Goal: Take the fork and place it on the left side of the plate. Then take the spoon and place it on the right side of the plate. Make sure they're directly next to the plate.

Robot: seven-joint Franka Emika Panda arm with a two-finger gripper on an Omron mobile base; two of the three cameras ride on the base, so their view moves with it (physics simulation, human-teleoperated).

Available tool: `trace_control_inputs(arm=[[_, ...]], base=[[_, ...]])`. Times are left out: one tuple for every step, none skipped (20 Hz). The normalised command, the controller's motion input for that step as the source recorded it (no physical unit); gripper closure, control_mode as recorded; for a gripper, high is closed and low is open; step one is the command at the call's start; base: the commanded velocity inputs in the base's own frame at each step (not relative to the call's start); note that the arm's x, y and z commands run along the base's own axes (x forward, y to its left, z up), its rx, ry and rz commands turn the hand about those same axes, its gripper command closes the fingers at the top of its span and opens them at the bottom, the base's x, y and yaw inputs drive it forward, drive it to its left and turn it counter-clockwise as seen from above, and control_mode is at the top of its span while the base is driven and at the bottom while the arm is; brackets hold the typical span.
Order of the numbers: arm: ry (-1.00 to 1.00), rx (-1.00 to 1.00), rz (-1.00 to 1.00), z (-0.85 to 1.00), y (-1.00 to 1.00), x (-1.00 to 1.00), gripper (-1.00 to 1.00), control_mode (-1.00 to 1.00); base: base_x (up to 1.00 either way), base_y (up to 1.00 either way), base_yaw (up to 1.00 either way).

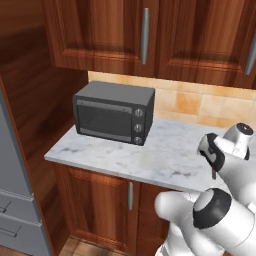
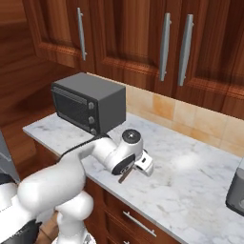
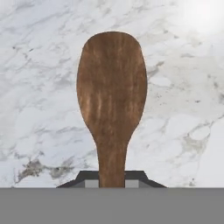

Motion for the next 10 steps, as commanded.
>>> trace_control_inputs(arm=[[0.0,0.0,-0.06,0.99,0.14,-0.44,1.0,-1.0],[0.0,0.0,-0.05,0.95,0.25,-0.35,1.0,-1.0],[0.04,0.0,-0.04,0.94,0.32,-0.3,1.0,-1.0],[0.09,0.0,-0.03,0.89,0.39,-0.27,1.0,-1.0],[0.14,0.0,-0.02,0.89,0.46,-0.21,1.0,-1.0],[0.12,-0.01,-0.02,0.87,0.48,-0.24,1.0,-1.0],[0.13,0.0,-0.02,0.86,0.51,-0.27,1.0,-1.0],[0.15,0.0,-0.02,0.84,0.56,-0.3,1.0,-1.0],[0.1,-0.01,-0.02,0.75,0.58,-0.31,1.0,-1.0],[0.04,-0.03,-0.02,0.59,0.6,-0.34,1.0,-1.0]], base=[[0.0,0.0,0.0],[0.0,0.0,0.0],[0.0,0.0,0.0],[0.0,0.0,0.0],[0.0,0.0,0.0],[0.0,0.0,0.0],[0.0,0.0,0.0],[0.0,0.0,0.0],[0.0,0.0,0.0],[0.0,0.0,0.0]])
